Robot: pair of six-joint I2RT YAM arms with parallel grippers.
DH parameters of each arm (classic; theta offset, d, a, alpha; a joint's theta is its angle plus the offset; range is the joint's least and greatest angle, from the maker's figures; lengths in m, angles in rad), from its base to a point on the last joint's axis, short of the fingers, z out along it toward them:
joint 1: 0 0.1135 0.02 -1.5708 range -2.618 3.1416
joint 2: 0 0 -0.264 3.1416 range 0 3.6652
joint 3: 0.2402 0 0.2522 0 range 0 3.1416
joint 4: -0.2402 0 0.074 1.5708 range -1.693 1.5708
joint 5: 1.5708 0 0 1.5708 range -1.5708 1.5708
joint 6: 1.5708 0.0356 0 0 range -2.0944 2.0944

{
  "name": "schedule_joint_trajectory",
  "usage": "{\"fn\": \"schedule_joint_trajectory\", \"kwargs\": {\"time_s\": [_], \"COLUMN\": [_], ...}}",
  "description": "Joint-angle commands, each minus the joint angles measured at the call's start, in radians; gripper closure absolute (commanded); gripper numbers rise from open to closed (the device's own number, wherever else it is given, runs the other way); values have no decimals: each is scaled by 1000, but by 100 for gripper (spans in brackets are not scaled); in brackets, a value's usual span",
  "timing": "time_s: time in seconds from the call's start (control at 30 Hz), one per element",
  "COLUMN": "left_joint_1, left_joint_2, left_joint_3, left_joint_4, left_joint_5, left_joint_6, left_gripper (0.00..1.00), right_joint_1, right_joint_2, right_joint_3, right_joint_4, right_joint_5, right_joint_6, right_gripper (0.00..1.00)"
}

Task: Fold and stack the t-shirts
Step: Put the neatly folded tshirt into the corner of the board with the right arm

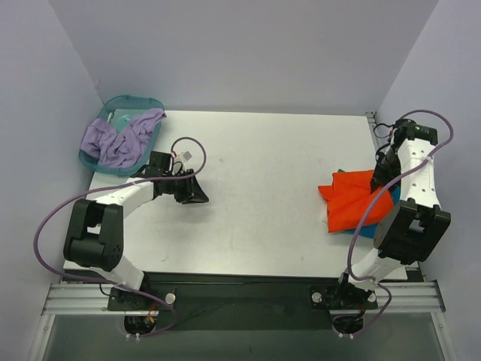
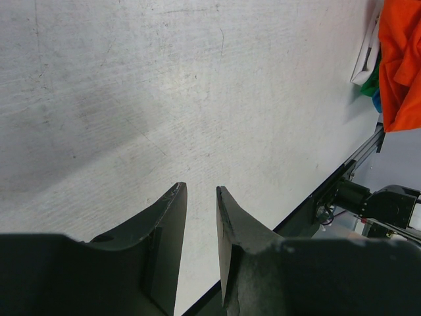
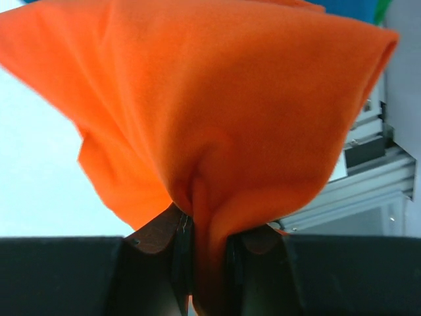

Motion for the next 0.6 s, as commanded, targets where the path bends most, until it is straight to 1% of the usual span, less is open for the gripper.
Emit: {"fn": "schedule_joint_trajectory", "kwargs": {"time_s": [0.0, 0.1, 0.13, 0.17, 0.2, 0.3, 0.4, 0.5, 0.57], "left_joint_1": [7, 7, 6, 6, 7, 7, 7, 7, 7], "left_joint_2": [-40, -57, -61, -75, -80, -112, -152, -201, -248], "left_joint_3": [27, 34, 36, 38, 39, 38, 36, 34, 31], "left_joint_4": [-23, -37, -43, -45, -46, -57, -77, -104, -118], "left_joint_5": [-3, -9, -9, -11, -11, -23, -44, -73, -99], "left_joint_6": [19, 22, 22, 16, 11, 0, -10, -18, -26], "left_gripper": [65, 65, 65, 65, 65, 64, 65, 64, 65], "right_joint_1": [-7, -8, -8, -7, -8, -8, -8, -7, -2], "right_joint_2": [22, 33, 33, 28, 24, 1, -42, -108, -177], "right_joint_3": [5, 4, 4, 11, 13, 25, 27, 7, -34], "right_joint_4": [-16, -19, -22, -26, -28, -29, -25, 3, 46], "right_joint_5": [175, 286, 313, 334, 356, 376, 362, 281, 186], "right_joint_6": [28, 63, 71, 75, 82, 95, 105, 106, 112], "right_gripper": [85, 37, 28, 16, 0, 0, 0, 0, 0]}}
